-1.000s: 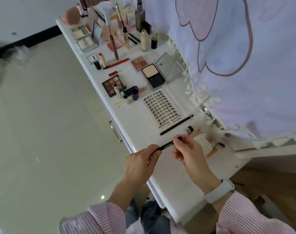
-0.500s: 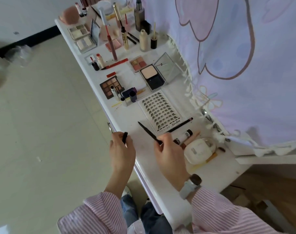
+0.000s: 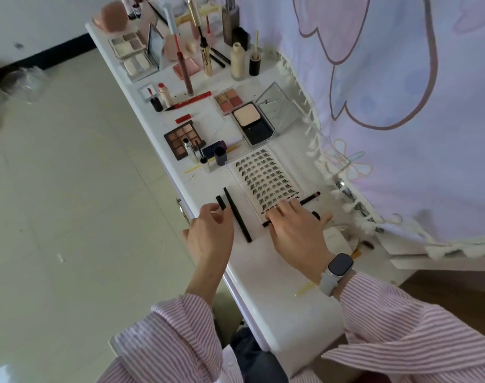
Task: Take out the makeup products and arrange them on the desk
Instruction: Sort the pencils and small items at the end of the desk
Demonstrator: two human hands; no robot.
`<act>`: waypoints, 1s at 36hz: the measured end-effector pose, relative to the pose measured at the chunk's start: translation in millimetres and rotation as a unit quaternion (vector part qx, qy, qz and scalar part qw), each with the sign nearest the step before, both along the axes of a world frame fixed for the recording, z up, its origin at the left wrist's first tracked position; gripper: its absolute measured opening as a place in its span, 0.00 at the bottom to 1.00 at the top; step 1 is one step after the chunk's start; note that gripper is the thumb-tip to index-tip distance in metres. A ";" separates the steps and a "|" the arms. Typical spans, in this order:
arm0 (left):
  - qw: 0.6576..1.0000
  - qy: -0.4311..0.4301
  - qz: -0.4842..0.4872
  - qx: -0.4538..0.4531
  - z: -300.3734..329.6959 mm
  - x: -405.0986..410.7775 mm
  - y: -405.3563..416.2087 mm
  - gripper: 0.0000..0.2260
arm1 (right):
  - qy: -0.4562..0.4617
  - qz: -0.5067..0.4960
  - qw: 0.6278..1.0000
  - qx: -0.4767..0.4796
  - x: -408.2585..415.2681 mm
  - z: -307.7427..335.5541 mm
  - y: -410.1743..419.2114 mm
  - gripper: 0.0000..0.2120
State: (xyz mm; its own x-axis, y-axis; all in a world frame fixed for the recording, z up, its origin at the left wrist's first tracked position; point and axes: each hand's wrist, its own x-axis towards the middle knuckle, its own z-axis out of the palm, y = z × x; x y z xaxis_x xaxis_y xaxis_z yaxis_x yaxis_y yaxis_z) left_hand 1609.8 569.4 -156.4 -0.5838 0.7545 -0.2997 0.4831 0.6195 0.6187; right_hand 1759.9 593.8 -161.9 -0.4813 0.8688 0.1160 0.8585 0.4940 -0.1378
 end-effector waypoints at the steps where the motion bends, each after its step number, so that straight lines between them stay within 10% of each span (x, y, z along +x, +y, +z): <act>1: 1.000 -0.009 -0.006 0.009 -0.7 0.6 -2.4 0.12 | -0.011 0.014 1.000 0.008 2.0 -2.4 1.0 0.09; 36: 0.969 0.155 -0.161 0.109 -31.3 8.7 -28.0 0.18 | -0.104 0.242 0.961 0.084 23.8 -2.4 6.8 0.16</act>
